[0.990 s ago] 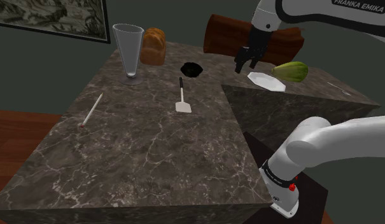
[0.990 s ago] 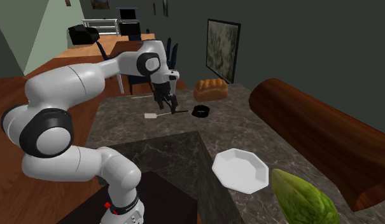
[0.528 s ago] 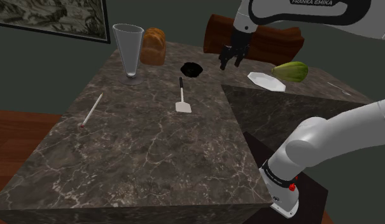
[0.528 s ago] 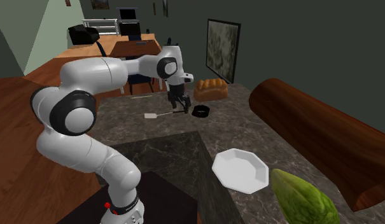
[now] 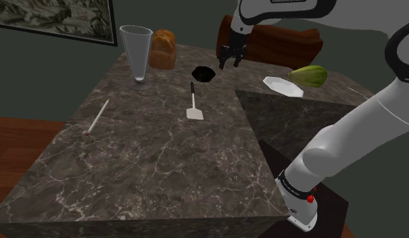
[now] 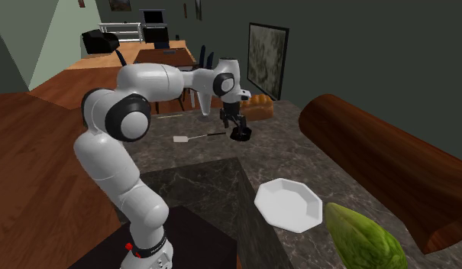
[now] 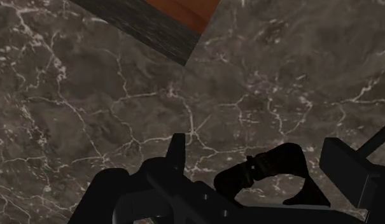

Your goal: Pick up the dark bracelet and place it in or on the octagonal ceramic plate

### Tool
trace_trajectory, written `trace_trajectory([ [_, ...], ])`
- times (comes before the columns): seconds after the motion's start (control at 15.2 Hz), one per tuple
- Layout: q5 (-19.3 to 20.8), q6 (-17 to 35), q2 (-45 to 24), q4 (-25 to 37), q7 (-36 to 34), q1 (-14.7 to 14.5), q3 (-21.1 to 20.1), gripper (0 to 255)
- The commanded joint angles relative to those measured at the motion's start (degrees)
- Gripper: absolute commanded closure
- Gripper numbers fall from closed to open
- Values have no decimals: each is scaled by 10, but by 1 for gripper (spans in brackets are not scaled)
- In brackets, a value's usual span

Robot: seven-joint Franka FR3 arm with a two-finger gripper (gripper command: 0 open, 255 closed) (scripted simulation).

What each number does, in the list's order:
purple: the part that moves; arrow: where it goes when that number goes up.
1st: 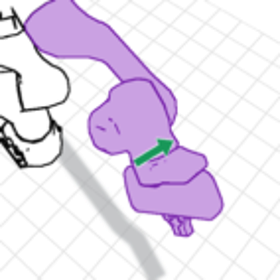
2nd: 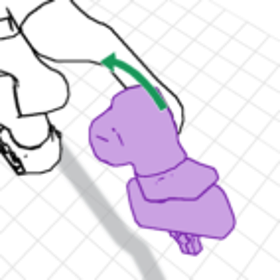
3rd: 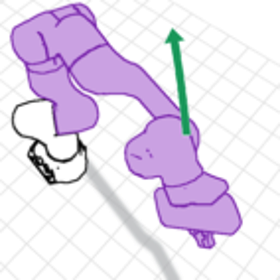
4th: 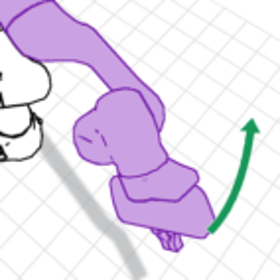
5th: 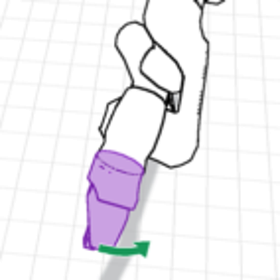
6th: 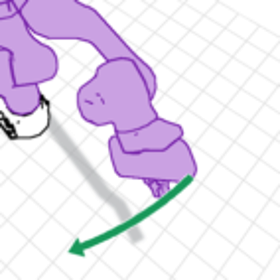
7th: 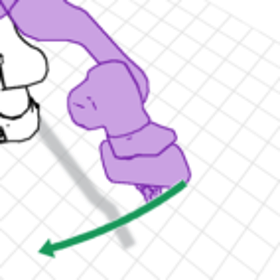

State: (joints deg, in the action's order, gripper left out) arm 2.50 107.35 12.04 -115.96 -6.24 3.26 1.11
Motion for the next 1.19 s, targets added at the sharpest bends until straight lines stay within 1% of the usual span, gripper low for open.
trace_trajectory([
  [0.0, -6, 13, -45, 33, 5, 2, 5, 0],
  [0.46, -34, 22, -198, 178, 25, 13, 17, 0],
  [0.92, -34, 72, -210, 139, 26, 14, 17, 0],
  [1.12, -34, 77, -211, 136, 26, 14, 17, 0],
])
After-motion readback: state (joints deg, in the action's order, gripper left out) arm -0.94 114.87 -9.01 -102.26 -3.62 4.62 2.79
